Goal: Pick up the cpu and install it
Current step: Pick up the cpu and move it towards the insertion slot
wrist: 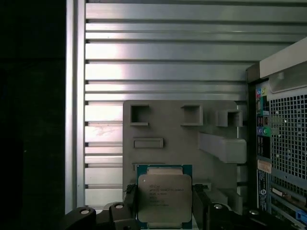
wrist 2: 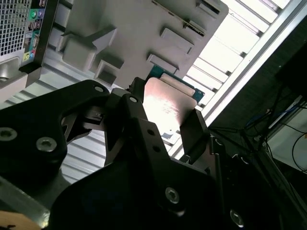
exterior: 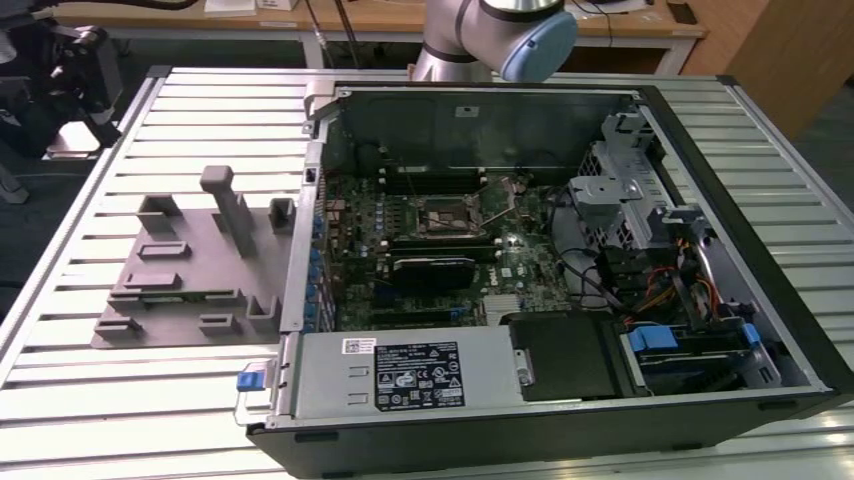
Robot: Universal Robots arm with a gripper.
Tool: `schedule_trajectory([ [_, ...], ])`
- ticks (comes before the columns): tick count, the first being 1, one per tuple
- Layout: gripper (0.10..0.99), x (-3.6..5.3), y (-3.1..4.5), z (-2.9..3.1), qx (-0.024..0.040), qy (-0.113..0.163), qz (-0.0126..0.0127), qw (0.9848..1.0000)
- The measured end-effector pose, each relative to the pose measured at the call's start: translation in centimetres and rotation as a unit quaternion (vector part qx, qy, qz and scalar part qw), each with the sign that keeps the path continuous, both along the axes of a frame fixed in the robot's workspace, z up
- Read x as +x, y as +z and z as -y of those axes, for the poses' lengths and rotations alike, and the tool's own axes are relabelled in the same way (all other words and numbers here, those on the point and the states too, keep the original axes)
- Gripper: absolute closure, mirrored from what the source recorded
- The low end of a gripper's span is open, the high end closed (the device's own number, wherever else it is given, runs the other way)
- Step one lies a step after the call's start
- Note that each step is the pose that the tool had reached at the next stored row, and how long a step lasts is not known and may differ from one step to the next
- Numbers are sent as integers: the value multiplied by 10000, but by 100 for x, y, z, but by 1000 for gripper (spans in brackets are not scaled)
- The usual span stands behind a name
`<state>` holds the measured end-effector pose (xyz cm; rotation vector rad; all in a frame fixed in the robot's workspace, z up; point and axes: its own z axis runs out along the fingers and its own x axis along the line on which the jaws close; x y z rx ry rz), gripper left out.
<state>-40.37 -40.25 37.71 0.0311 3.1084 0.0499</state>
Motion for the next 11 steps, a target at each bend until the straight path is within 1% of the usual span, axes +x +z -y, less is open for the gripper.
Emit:
schedule_trajectory([
  [3, 545, 60, 0, 0, 0, 0, 0, 10000],
  [11, 545, 257, 0, 0, 0, 0, -2, 10000],
])
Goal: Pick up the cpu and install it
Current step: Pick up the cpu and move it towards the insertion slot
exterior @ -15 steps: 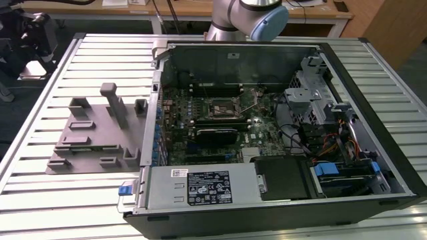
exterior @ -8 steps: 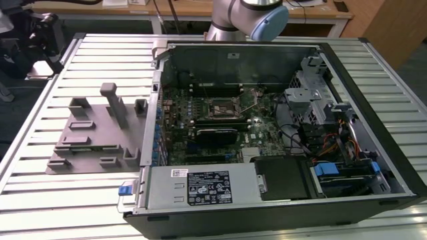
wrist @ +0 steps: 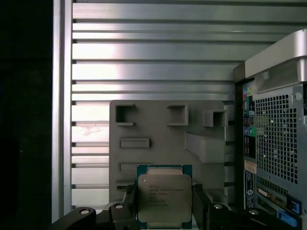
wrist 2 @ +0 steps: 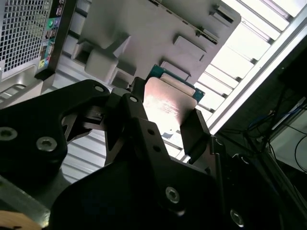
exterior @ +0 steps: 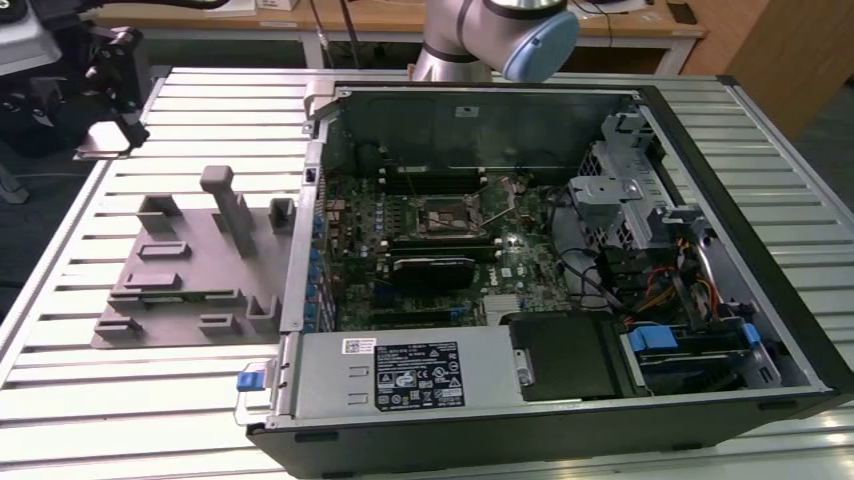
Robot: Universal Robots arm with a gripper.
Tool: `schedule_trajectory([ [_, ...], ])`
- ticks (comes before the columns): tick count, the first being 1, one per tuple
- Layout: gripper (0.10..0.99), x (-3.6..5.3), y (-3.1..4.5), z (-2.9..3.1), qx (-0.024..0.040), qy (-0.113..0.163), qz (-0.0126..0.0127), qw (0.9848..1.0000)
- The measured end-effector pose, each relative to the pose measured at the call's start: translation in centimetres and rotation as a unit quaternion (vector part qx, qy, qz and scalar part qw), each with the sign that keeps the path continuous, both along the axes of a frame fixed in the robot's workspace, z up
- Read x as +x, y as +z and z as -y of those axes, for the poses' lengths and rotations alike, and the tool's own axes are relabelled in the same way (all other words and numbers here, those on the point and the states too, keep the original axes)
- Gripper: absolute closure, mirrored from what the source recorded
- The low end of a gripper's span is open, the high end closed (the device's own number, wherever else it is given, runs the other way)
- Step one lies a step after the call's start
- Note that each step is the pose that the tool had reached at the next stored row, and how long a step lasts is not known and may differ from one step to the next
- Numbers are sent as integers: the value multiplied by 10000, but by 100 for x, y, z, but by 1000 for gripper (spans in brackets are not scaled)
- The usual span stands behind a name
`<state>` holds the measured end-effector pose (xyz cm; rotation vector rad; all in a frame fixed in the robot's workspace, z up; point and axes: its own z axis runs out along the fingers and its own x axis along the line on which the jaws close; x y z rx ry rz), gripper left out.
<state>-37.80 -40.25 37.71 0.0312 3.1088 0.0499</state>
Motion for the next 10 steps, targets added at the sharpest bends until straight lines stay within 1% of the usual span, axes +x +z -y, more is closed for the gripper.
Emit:
schedule_trajectory([
  [10, 545, 254, 0, 0, 0, 0, -3, 10000],
])
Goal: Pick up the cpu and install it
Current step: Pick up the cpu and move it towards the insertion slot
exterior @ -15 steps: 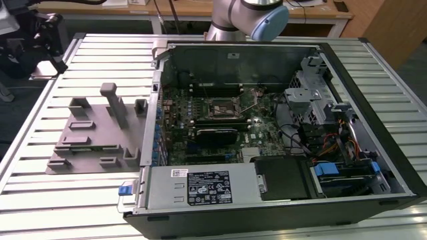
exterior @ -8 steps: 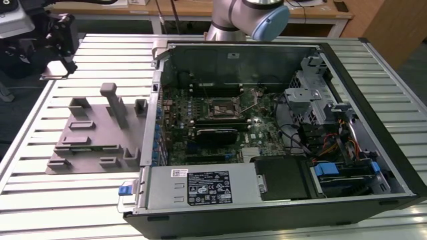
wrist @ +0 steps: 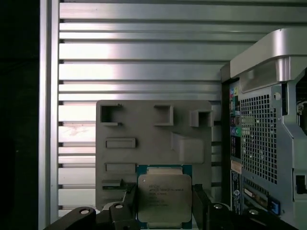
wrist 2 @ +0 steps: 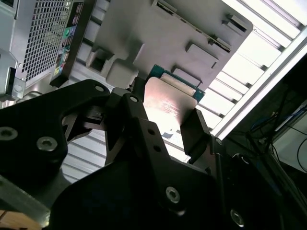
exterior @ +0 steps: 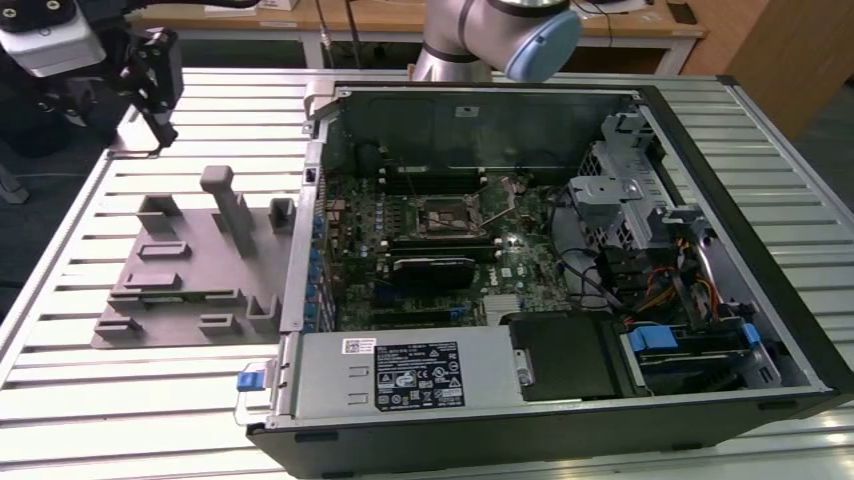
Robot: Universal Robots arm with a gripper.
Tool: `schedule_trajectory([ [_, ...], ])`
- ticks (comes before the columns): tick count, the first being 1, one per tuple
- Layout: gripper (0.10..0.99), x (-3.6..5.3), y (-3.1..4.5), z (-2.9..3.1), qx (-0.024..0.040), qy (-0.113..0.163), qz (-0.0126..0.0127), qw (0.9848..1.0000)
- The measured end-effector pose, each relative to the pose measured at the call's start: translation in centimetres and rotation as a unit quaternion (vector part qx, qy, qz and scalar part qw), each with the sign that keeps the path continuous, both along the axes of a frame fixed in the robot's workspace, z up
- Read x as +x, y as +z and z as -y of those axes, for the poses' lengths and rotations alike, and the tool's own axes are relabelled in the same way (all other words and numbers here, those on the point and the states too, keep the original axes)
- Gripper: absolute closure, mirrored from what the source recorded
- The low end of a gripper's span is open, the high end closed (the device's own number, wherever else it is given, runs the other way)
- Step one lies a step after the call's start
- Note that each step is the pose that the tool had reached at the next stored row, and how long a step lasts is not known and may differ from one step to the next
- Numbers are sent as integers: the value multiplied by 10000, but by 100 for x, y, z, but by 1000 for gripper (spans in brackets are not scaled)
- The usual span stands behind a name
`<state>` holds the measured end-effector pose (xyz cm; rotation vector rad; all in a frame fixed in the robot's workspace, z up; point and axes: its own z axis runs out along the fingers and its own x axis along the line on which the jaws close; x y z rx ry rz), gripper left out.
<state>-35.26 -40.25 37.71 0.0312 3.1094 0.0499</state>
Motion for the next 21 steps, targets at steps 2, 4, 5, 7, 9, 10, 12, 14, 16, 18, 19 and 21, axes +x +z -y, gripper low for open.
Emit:
schedule_trajectory([
  [2, 545, 55, 0, 0, 0, 0, -1, 10000],
  [4, 545, 108, 0, 0, 0, 0, -1, 10000],
  [5, 545, 136, 0, 0, 0, 0, -1, 10000],
  [7, 545, 194, 0, 0, 0, 0, -2, 10000],
  [9, 545, 252, 0, 0, 0, 0, -2, 10000],
  [10, 545, 281, 0, 0, 0, 0, -2, 10000],
  [12, 545, 337, -1, 0, 0, 0, -3, 10000],
  [14, 545, 397, 0, 0, 0, 0, -4, 10000],
  [16, 545, 454, 0, 0, 0, 0, -4, 10000],
  [18, 545, 510, 0, 0, 0, 0, -5, 10000],
  [19, 545, 538, 0, 0, 0, 0, -5, 10000],
  [21, 545, 598, 0, 0, 0, 0, -6, 10000],
])
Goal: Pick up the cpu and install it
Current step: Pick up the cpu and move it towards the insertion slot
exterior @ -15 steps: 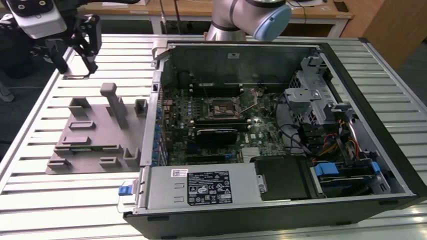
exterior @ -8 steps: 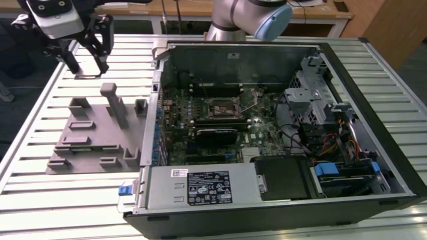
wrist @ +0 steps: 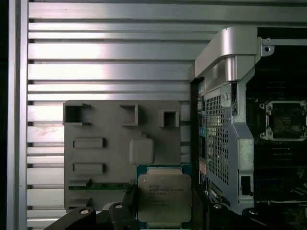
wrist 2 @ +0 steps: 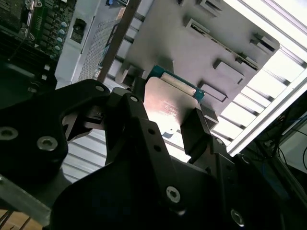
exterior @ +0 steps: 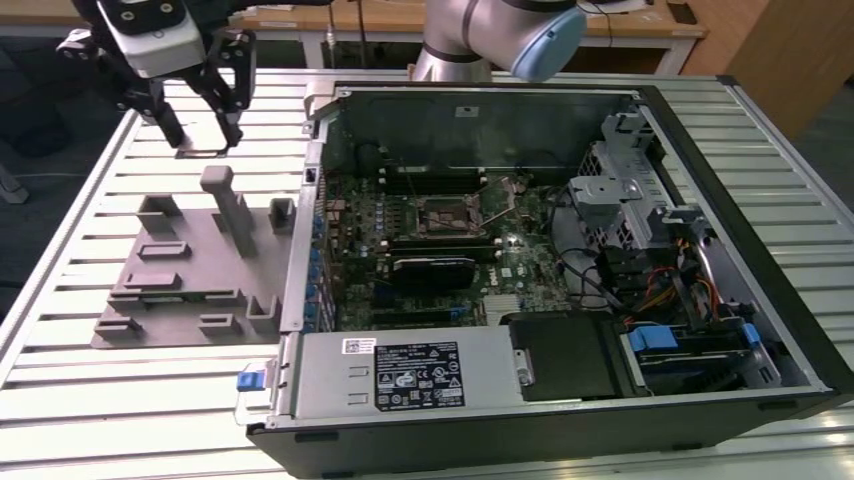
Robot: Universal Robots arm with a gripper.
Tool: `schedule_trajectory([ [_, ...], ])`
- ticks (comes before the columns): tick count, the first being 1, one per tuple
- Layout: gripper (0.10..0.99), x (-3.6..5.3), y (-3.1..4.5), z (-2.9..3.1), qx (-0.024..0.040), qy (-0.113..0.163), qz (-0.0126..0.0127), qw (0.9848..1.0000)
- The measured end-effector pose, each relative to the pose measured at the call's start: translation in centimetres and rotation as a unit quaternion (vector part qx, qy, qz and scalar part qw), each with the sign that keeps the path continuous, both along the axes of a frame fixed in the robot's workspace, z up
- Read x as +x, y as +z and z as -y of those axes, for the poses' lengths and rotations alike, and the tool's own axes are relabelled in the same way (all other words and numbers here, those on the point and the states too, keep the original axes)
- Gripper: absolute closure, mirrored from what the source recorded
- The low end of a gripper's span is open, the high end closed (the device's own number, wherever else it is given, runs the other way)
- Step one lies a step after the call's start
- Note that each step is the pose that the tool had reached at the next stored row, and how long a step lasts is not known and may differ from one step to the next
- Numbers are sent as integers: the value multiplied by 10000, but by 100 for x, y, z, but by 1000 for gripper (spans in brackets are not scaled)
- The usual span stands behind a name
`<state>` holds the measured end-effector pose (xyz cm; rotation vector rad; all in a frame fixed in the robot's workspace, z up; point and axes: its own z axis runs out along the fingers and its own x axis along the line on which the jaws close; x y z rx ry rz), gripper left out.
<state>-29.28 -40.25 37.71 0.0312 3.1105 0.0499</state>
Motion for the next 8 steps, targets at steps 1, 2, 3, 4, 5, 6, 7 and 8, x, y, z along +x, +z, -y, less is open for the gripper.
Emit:
schedule_trajectory([
  [1, 545, 28, 0, 0, 0, 0, -1, 10000],
  [2, 545, 56, 0, 0, 0, 0, -1, 10000],
  [3, 545, 82, 0, 0, 0, 0, -1, 10000],
  [4, 545, 107, 0, 0, 0, 0, -1, 10000],
  [5, 545, 134, 0, 0, 0, 0, -1, 10000],
  [6, 545, 165, -1, 0, 0, 0, -1, 10000],
  [7, 545, 192, 0, 0, 0, 0, -1, 10000],
  [8, 545, 219, 0, 0, 0, 0, -2, 10000],
])
